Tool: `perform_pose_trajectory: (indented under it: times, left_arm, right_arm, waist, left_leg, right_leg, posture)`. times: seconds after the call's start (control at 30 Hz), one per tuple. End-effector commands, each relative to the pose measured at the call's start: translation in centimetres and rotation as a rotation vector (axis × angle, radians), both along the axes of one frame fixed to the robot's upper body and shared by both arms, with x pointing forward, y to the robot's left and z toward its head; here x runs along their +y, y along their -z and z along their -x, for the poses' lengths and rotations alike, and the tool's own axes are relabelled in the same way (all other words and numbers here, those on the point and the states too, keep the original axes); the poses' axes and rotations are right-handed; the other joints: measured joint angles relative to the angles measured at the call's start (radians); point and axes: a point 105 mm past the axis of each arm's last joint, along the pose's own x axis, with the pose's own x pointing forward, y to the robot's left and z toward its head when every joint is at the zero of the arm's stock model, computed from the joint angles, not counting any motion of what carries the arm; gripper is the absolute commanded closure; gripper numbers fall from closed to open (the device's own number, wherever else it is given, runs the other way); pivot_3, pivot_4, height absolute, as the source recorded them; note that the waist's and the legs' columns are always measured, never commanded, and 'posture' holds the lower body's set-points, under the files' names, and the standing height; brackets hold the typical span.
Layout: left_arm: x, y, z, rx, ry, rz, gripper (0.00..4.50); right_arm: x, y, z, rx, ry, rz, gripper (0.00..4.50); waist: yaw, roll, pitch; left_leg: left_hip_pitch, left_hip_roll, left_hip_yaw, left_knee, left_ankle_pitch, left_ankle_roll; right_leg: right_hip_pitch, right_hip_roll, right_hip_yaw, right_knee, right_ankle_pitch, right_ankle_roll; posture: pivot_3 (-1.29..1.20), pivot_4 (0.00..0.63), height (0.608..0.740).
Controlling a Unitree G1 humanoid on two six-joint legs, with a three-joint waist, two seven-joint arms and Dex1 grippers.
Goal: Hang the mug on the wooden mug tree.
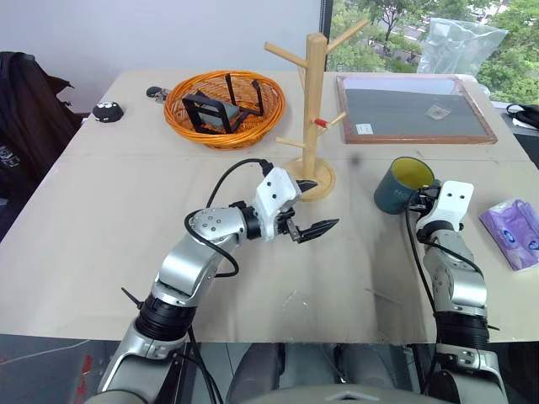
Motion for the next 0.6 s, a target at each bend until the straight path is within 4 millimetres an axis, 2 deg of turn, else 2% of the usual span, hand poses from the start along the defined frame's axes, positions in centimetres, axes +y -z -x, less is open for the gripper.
perform_pose_trajectory:
  times: [0.03, 0.2, 0.27, 0.37, 0.47, 0.6]
  left_arm:
    - [0.0, -1.4, 0.4, -0.06, -0.003, 0.031, 0.0]
    - [0.9, -2.4, 0.8, -0.038, -0.003, 0.163, 0.0]
    - [1.4, -2.7, 1.2, -0.023, 0.002, 0.239, 0.0]
    - [2.6, -3.2, 2.3, -0.081, 0.008, 0.36, 0.0]
    - [4.7, -4.5, 2.3, -0.175, -0.075, 0.496, 0.0]
    - [6.1, -5.3, 2.8, -0.246, -0.141, 0.577, 0.0]
  right_arm:
    - [1.4, -2.4, -0.3, -0.044, -0.168, 0.013, 4.44]
    - [4.2, -8.6, 0.8, -0.049, -0.669, 0.248, 4.44]
    - [4.9, -10.8, 1.2, -0.031, -0.783, 0.331, 4.44]
    - [7.2, -15.2, 2.1, -0.003, -0.987, 0.492, 4.44]
    - [9.5, -17.4, 2.4, 0.049, -1.097, 0.642, 4.44]
    - [12.1, -19.4, 1.8, 0.046, -1.126, 0.689, 4.44]
  waist:
    - [-0.001, 0.0, 0.0]
    - [-0.001, 0.005, 0.003]
    - [-0.001, 0.005, 0.003]
    - [-0.008, 0.005, 0.004]
    - [-0.006, 0.002, 0.003]
    - [0.002, 0.002, 0.003]
  left_leg:
    - [0.0, 0.0, 0.0, 0.0, 0.0, 0.0]
    - [-0.001, -0.001, 0.001, 0.001, 0.0, 0.001]
    - [-0.001, 0.0, 0.0, 0.0, 0.0, 0.001]
    - [-0.001, 0.002, -0.001, -0.001, 0.0, 0.001]
    - [-0.002, 0.005, -0.003, -0.001, 0.0, 0.001]
    - [-0.002, 0.004, -0.001, 0.001, 0.0, 0.001]
  right_leg:
    - [0.0, 0.0, 0.0, 0.0, 0.0, 0.0]
    - [0.0, -0.001, 0.0, -0.001, 0.0, 0.0]
    - [0.0, 0.0, 0.0, -0.001, 0.0, 0.0]
    - [0.0, 0.001, -0.002, -0.002, 0.0, 0.0]
    - [0.0, 0.0, -0.004, -0.004, 0.0, 0.0]
    - [0.0, -0.002, -0.002, -0.003, 0.0, 0.0]
  posture:
    - [0.0, 0.15, 0.74]
    - [0.0, 0.15, 0.74]
    - [0.0, 0.15, 0.74]
    - [0.0, 0.15, 0.74]
    - [0.0, 0.15, 0.74]
    - [0.0, 0.15, 0.74]
